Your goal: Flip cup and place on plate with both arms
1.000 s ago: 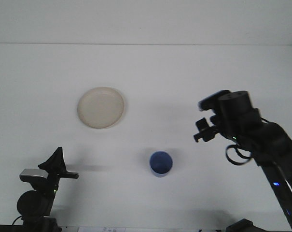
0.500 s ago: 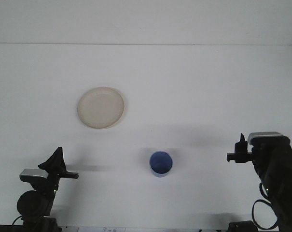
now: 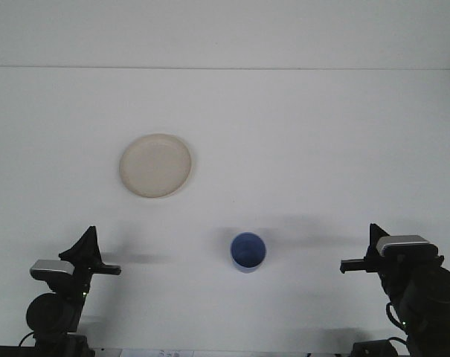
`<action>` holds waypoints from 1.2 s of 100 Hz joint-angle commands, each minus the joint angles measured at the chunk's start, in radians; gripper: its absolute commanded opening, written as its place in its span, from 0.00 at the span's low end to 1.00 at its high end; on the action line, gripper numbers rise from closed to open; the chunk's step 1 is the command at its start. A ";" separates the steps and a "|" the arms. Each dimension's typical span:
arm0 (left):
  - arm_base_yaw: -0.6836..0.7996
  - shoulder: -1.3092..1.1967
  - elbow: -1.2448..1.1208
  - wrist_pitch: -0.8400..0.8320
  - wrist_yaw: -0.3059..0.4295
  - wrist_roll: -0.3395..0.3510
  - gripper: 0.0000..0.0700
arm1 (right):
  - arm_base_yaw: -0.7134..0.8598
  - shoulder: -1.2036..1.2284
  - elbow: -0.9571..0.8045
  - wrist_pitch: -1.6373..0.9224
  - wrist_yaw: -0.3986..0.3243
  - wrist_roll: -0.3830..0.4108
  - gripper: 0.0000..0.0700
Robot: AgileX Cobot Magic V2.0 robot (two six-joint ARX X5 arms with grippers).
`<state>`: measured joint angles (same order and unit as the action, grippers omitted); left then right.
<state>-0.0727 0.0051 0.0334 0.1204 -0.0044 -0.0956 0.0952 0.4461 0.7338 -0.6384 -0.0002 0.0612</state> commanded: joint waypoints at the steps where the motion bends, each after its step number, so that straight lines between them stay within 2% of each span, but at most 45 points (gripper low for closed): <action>1: -0.002 -0.002 -0.019 0.018 0.001 -0.001 0.02 | 0.000 0.005 0.009 0.009 -0.002 0.017 0.00; 14: -0.002 -0.002 0.019 0.032 0.005 -0.084 0.02 | 0.000 0.006 0.009 0.007 -0.002 0.018 0.00; 25: -0.002 0.013 0.121 -0.025 0.005 -0.105 0.02 | 0.000 0.006 0.009 -0.008 -0.001 0.018 0.00; 44: -0.002 0.183 0.458 -0.299 0.046 -0.104 0.02 | 0.000 0.007 0.009 -0.034 0.000 0.018 0.00; 51: -0.002 0.288 0.603 -0.417 0.085 -0.105 0.02 | 0.000 0.007 0.009 -0.035 0.000 0.018 0.00; 59: -0.002 0.417 0.763 -0.571 0.114 -0.073 0.02 | 0.000 0.007 0.009 -0.035 -0.001 0.018 0.00; 68: -0.002 0.558 0.920 -0.739 0.116 0.019 0.02 | 0.000 0.007 0.009 -0.035 -0.001 0.018 0.00; 77: -0.003 0.671 1.026 -0.853 0.146 0.071 0.02 | 0.000 0.007 0.009 -0.035 -0.001 0.020 0.00; 89: -0.027 0.755 1.070 -0.877 0.225 0.081 0.02 | 0.000 0.007 0.009 -0.036 -0.005 0.022 0.00; 114: -0.061 0.815 1.071 -0.904 0.227 0.079 0.03 | 0.000 0.007 0.009 -0.051 -0.027 0.022 0.00; 117: -0.063 0.819 1.071 -0.905 0.227 0.079 0.06 | 0.000 0.007 0.009 -0.052 -0.027 0.022 0.00; 120: -0.064 0.821 1.071 -0.908 0.227 0.079 0.16 | 0.000 0.007 0.009 -0.053 -0.027 0.022 0.00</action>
<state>-0.1341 0.8135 1.0882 -0.7845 0.2161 -0.0349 0.0952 0.4473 0.7338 -0.6956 -0.0254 0.0715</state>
